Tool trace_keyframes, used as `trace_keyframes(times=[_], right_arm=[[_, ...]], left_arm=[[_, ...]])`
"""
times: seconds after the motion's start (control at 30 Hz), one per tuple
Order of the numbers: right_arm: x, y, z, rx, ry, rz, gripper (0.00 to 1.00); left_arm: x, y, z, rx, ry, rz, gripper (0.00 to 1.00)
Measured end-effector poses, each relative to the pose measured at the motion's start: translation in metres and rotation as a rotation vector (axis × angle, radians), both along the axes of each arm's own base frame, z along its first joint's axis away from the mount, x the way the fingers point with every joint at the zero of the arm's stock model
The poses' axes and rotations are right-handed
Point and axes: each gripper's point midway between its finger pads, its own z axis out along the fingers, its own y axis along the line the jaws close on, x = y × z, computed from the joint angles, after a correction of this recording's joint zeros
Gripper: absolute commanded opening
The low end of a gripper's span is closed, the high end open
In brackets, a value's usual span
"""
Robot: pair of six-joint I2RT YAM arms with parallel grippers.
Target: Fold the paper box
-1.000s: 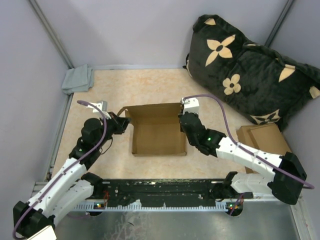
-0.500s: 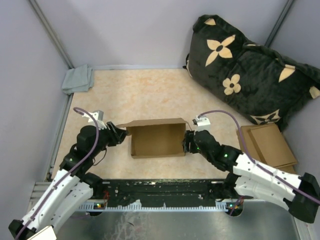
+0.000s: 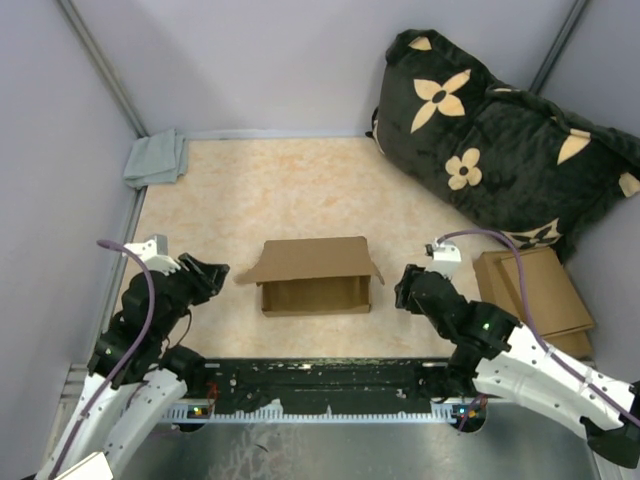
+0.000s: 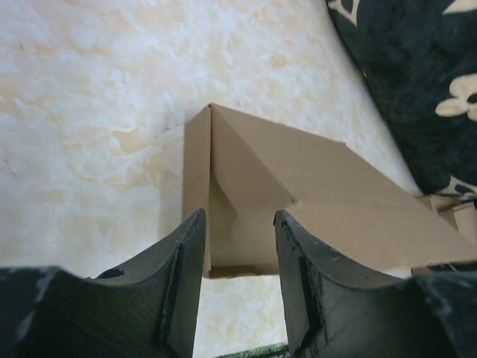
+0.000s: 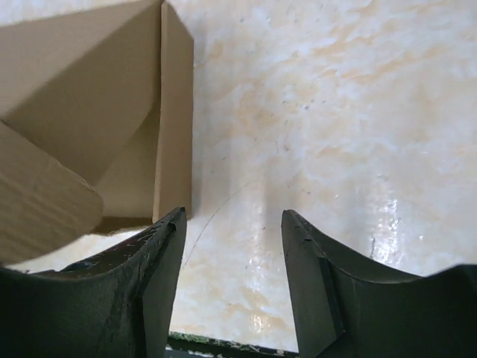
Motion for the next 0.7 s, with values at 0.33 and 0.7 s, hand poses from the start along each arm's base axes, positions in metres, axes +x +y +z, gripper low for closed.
trace_keyframes(times=[0.33,0.7], right_arm=[[0.028,-0.001,0.069,-0.025,-0.165,-0.055,0.76],[0.076,0.059,0.018,-0.09,0.021,0.107,0.82]], left_arm=[[0.035,-0.006,-0.001,0.082,-0.01,0.023,0.53],[0.062,-0.035,-0.054,0.136,0.089,-0.077,0.54]])
